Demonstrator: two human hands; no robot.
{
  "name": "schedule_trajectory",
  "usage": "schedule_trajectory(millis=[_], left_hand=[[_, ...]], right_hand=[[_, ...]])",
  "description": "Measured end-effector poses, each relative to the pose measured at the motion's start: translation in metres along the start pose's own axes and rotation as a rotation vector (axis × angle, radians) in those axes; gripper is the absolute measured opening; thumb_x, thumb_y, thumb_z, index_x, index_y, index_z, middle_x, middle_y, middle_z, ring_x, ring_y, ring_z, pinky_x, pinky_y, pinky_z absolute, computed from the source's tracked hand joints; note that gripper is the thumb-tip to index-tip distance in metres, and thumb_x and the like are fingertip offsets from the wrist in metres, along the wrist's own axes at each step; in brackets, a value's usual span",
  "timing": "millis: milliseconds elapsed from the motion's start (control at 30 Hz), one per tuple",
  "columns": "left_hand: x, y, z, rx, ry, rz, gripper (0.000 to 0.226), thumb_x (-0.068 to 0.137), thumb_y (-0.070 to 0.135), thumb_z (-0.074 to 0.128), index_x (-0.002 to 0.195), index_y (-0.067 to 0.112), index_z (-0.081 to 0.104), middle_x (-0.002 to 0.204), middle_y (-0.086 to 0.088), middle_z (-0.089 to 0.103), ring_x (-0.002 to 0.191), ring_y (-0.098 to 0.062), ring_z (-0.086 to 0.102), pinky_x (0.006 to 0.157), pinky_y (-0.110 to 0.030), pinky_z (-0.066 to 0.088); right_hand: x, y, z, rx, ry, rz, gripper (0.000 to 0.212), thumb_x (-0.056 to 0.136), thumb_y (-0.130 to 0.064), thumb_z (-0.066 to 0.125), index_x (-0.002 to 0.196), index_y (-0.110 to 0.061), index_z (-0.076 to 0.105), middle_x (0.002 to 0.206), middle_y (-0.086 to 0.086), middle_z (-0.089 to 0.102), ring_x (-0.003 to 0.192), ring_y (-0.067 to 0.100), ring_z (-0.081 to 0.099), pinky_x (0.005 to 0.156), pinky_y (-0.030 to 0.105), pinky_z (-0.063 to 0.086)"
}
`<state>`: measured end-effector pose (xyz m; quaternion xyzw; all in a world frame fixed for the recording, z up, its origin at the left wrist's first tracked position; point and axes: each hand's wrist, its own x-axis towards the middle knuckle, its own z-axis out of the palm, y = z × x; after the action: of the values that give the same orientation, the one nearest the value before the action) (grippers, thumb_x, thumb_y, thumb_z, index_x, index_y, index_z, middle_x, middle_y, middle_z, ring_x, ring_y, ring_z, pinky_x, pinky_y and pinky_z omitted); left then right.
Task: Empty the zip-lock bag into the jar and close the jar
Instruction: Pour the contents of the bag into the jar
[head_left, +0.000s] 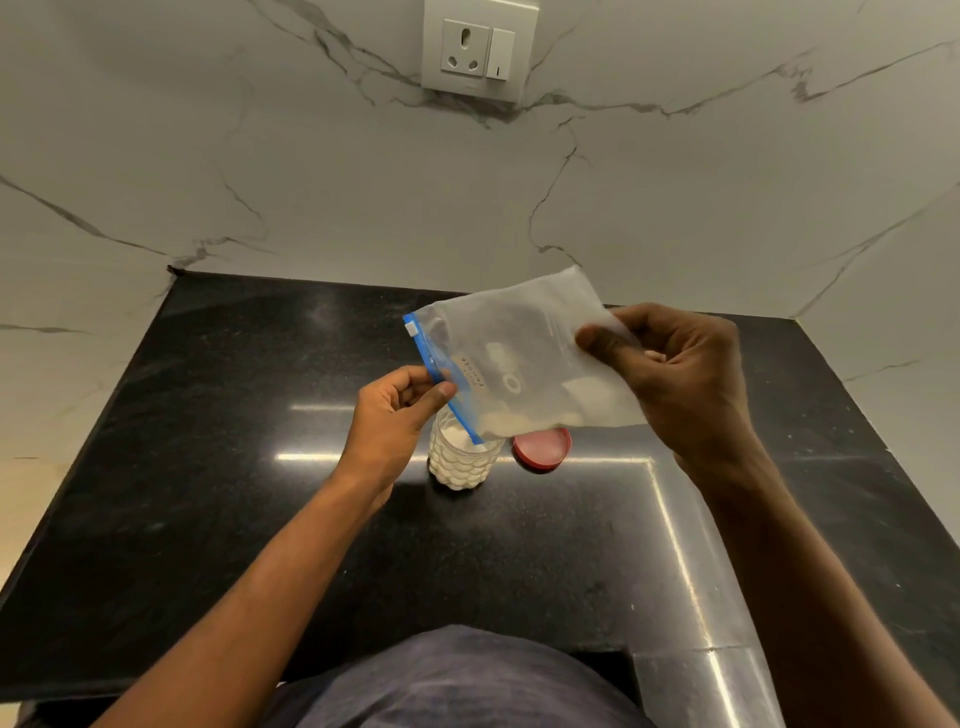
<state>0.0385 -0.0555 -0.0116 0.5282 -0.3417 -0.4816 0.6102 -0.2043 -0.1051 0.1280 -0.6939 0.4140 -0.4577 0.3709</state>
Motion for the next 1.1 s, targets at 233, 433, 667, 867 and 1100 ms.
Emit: schedule_trajectory(millis=[233,433,667,867,1100], left_hand=[[0.000,0.000,-0.001,0.003,0.018,-0.007,0.016,0.097,0.006,0.074,0.109,0.016,0.076,0.108,0.002,0.083,0.107,-0.011,0.077,0.084,-0.016,0.060],[0.001,-0.003,-0.001,0.004,0.010,-0.015,0.017,0.097,0.009,0.074,0.113,0.015,0.076,0.110,0.002,0.083,0.107,-0.009,0.077,0.088,-0.018,0.061],[0.001,-0.004,-0.001,-0.004,0.024,-0.012,0.018,0.097,0.008,0.074,0.112,0.016,0.076,0.109,0.003,0.083,0.107,-0.009,0.077,0.084,-0.015,0.059],[0.000,-0.004,0.001,-0.005,0.040,-0.025,0.016,0.097,0.007,0.074,0.109,0.017,0.076,0.107,0.005,0.083,0.106,-0.007,0.077,0.081,-0.014,0.059],[-0.001,-0.009,-0.001,-0.017,0.069,-0.039,0.017,0.096,0.008,0.074,0.111,0.015,0.076,0.107,0.006,0.083,0.105,-0.007,0.078,0.080,-0.014,0.060]], right_hand=[[-0.001,0.002,0.001,0.002,-0.019,0.010,0.008,0.091,-0.019,0.081,0.099,-0.020,0.081,0.095,-0.003,0.082,0.081,0.018,0.080,0.069,0.031,0.066],[-0.003,0.004,0.003,0.059,0.062,0.012,0.007,0.090,-0.020,0.082,0.097,-0.021,0.081,0.095,-0.001,0.082,0.080,0.020,0.080,0.068,0.031,0.065],[-0.003,0.007,0.003,0.042,0.077,0.006,0.009,0.090,-0.020,0.082,0.098,-0.023,0.080,0.095,-0.002,0.082,0.081,0.020,0.080,0.067,0.033,0.066],[-0.005,0.013,0.002,-0.073,-0.140,0.102,0.036,0.084,-0.024,0.086,0.111,-0.040,0.070,0.106,-0.011,0.076,0.097,0.011,0.074,0.077,0.031,0.065],[-0.020,0.039,-0.008,-0.145,-0.080,0.252,0.025,0.084,-0.023,0.083,0.107,-0.022,0.073,0.105,0.002,0.077,0.098,0.024,0.075,0.086,0.046,0.064]])
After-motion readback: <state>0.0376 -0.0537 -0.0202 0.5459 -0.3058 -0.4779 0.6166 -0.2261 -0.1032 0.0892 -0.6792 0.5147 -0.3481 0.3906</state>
